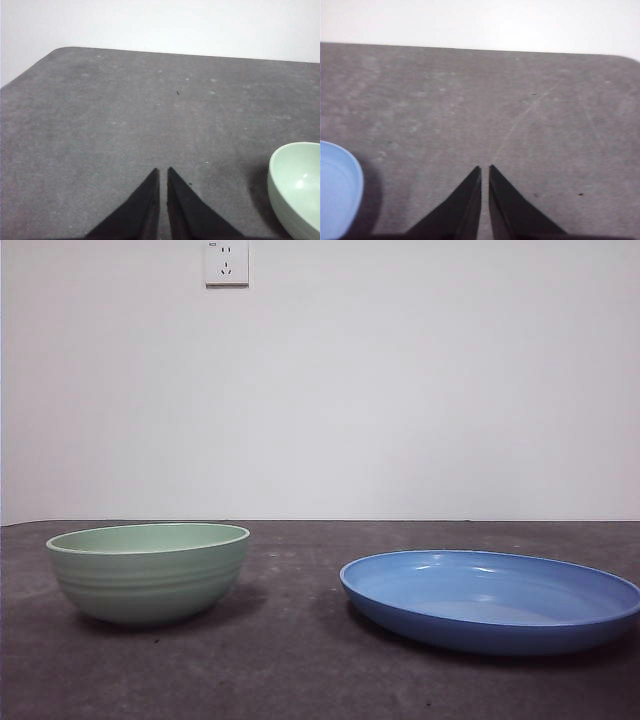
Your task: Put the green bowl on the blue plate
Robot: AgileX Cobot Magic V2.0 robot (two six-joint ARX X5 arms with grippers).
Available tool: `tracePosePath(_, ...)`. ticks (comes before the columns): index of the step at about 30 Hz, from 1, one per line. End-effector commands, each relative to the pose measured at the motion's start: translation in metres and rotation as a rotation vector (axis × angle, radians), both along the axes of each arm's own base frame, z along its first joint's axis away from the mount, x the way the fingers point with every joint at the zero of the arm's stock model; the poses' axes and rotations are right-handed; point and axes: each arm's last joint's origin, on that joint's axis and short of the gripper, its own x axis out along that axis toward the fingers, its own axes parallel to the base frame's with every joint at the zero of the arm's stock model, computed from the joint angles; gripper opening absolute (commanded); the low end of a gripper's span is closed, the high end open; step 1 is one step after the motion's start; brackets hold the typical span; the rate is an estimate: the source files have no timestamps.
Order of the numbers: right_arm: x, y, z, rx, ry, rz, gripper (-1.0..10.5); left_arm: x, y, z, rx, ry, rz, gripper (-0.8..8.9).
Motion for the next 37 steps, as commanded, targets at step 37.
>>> tracePosePath(37, 0.025, 0.026, 0.212, 0.357, 0.271, 0.682, 0.1, 0.039, -0.026, 0.21, -0.284, 0.276, -0.629, 0.29)
